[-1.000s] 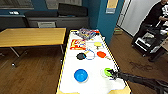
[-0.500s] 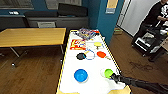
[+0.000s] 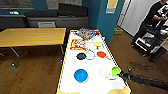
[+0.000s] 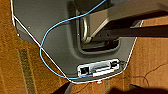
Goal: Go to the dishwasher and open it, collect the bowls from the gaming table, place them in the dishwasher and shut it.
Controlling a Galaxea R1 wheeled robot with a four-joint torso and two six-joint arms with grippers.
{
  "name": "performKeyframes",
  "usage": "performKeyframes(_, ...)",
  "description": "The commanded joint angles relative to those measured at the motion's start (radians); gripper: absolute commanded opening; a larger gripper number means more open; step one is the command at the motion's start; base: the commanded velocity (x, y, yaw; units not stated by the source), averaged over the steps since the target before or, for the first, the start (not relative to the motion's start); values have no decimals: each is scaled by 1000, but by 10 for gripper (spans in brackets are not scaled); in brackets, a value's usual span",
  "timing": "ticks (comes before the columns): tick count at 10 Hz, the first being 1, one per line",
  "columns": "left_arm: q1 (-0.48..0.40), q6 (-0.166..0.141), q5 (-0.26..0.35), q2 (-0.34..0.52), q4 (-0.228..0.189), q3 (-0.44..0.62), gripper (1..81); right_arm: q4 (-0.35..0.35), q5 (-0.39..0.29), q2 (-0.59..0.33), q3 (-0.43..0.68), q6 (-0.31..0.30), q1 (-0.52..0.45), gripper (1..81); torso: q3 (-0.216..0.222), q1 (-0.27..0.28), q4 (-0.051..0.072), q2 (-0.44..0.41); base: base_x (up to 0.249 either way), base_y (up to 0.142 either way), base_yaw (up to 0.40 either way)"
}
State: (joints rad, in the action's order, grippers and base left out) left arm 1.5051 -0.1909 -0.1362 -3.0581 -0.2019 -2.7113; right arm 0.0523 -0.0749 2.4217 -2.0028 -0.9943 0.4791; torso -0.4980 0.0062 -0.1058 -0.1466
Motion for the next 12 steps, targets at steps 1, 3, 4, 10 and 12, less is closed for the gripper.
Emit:
performKeyframes(1, -4, -1, 59, -10, -5, 8, 811, 219, -25, -390, 356, 13, -15, 10, 0, 0, 0, 0, 0, 0, 0)
performKeyframes(3, -6, 2, 59, -12, -7, 8, 811, 276, -28, -544, 502, 13, 54, 10, 0, 0, 0, 0, 0, 0, 0)
performKeyframes(4, -6, 2, 59, -10, -8, 8, 811, 299, -52, -609, 570, 13, 91, 10, 0, 0, 0, 0, 0, 0, 0)
performKeyframes(10, -6, 4, 59, -5, -7, 8, 811, 314, -128, -686, 744, 172, 570, 10, 0, 0, 0, 0, 0, 0, 0)
performKeyframes(12, -5, 4, 59, -4, -8, 8, 811, 156, -7, -628, 701, 376, 759, 10, 0, 0, 0, 0, 0, 0, 0)
